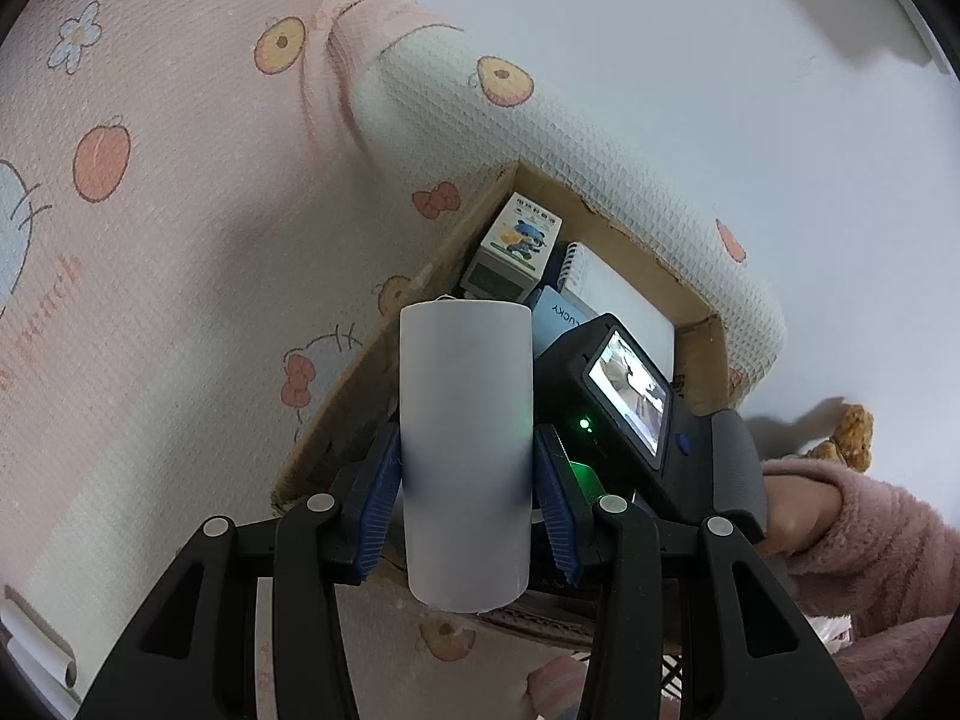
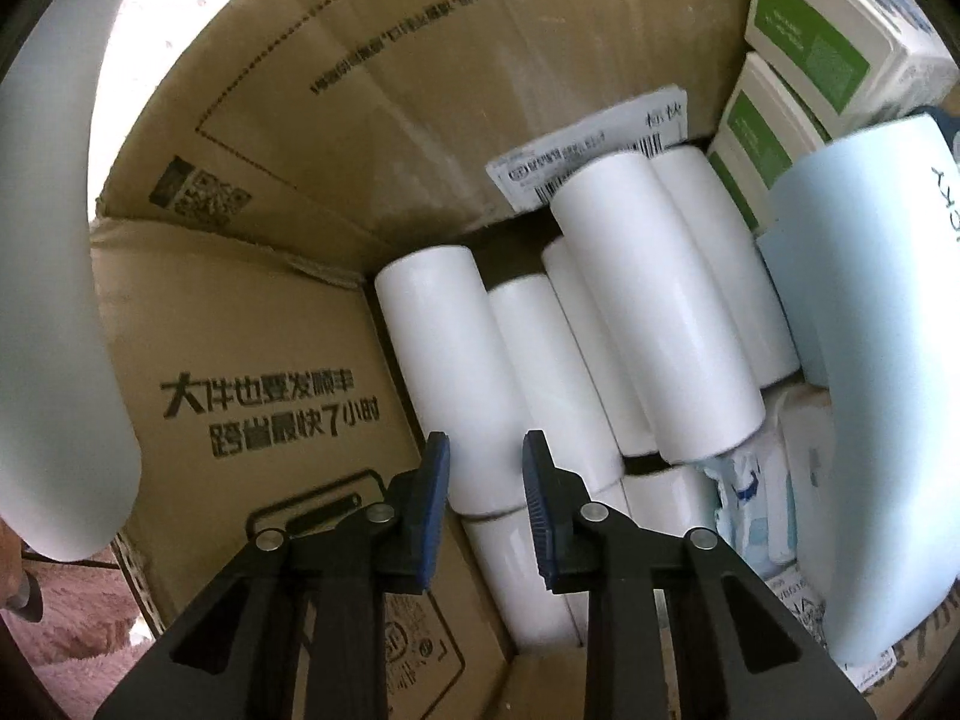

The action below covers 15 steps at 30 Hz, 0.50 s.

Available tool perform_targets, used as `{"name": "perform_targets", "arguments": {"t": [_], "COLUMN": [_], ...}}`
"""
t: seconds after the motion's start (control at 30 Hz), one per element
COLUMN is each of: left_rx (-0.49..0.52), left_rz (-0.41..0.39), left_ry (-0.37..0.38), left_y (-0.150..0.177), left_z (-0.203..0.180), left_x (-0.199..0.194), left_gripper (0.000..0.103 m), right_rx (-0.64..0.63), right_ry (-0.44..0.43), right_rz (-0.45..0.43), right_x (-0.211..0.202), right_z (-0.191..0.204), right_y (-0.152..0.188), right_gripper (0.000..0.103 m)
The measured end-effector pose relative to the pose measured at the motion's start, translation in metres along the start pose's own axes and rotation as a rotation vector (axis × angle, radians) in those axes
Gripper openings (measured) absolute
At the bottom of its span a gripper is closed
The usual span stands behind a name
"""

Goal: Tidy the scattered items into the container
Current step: 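Lower the right tool's tube into the box among the white rolls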

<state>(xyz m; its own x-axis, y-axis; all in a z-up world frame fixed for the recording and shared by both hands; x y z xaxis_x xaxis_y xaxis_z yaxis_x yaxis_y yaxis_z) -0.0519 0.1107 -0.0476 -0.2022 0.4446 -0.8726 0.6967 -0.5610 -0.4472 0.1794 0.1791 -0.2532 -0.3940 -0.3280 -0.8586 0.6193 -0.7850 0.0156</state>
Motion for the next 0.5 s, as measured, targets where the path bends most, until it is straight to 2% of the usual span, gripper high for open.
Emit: {"name": "perform_targets", "arguments": {"t": [0.3, 0.4, 0.43, 0.5], "left_rx": [0.001, -0.001, -0.002, 0.002], "left_rz": [0.025, 0.042, 0.046, 0.067], "left_ry": [-0.001, -0.018, -0.023, -0.027], "left_y": [0.004, 0.004, 0.003, 0.002], "left_z": [-0.008, -0.010, -0.012, -0.015], "left_x": [0.003, 0.007, 0.008, 0.012], "left_gripper": [0.048, 0.048, 0.048, 0.048], "right_rx": [0.013, 0.030, 0.032, 0.000], "right_ry": [0.006, -0.029, -0.036, -0.013], "right_rz": [0.028, -0.006, -0.041, -0.093], "right_x": [-0.001, -0.006, -0.012, -0.025], "right_z": [-0.018, -0.024, -0.026, -0.024], "right_y": [0.012, 0.012, 0.013, 0.015], "right_gripper": [0.022, 0.022, 0.022, 0.022]}}
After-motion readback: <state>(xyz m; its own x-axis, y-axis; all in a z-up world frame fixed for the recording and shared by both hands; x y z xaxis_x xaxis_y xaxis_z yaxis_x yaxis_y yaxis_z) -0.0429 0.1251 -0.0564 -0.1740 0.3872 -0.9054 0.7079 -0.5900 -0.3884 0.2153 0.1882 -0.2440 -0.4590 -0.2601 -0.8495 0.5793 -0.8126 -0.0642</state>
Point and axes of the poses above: each gripper's, at about its wrist camera, not at the fingertips, and x roughly the way its jaws point, z to its left, y to its underside, the point moved 3 cm from there along x, roughly the way its jaws point, and after that the axes turned 13 degrees about -y, right-handed, at the moved point
